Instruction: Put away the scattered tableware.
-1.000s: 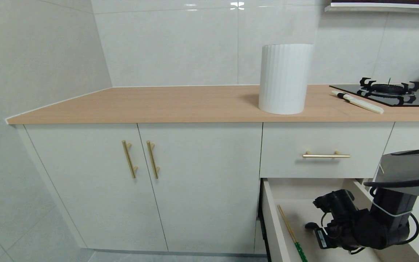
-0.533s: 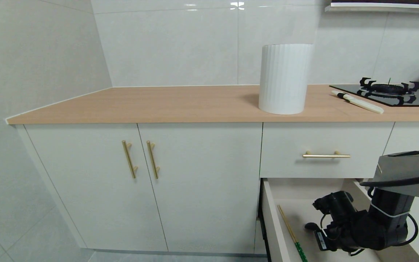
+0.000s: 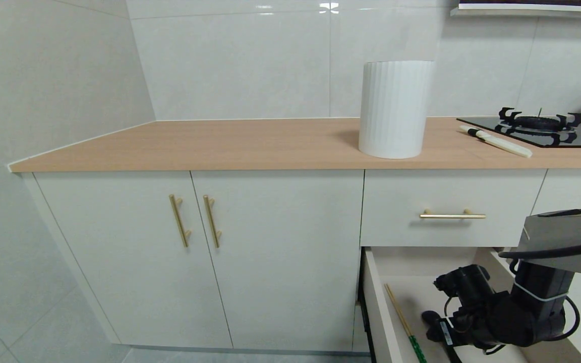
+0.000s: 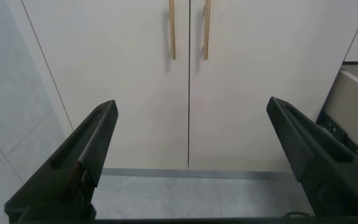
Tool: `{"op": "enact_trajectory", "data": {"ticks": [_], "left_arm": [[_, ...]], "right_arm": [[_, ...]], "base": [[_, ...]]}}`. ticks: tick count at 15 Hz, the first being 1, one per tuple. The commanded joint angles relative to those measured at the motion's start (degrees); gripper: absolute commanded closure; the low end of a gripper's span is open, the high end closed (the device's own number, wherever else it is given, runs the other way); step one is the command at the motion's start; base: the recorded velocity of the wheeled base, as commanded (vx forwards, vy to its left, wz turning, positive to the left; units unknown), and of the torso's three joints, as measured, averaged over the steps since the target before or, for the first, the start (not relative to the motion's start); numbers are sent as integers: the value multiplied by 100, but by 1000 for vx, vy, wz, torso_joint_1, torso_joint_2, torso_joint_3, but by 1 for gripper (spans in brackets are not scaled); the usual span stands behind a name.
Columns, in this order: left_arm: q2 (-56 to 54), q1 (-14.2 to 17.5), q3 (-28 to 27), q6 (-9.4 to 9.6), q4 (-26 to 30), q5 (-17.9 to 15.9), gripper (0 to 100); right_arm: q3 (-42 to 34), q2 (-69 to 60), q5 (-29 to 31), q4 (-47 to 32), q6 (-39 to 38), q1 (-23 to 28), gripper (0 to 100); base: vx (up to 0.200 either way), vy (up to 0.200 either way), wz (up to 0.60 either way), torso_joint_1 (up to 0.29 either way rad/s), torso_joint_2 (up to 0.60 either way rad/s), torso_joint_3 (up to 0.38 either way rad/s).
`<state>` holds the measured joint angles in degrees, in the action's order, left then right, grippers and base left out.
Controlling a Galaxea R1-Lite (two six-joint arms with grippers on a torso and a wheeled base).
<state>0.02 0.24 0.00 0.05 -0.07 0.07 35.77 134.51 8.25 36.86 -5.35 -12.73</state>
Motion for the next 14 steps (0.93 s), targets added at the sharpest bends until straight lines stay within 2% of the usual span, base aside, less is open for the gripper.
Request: {"op": "enact_trajectory", "data": {"ticks": [1, 5, 8, 14], "left_arm": [[-2, 2, 0, 4, -1, 1, 0], [-2, 2, 0, -5, -1, 1, 0], [-2, 2, 0, 21, -1, 1, 0], [-2, 2, 0, 4, -1, 1, 0]], "right_arm": [[0, -13, 1, 5, -1, -2, 0], [-87, -408, 98, -30, -291, 16, 0], [-237, -1832, 54, -865, -493, -11, 0], [-167, -3291, 62, -2113, -493, -511, 0]], "base": [[0, 0, 0, 0, 0, 0], [0, 0, 0, 0, 0, 0], [0, 0, 0, 0, 0, 0], [0, 0, 0, 0, 0, 0]]}}
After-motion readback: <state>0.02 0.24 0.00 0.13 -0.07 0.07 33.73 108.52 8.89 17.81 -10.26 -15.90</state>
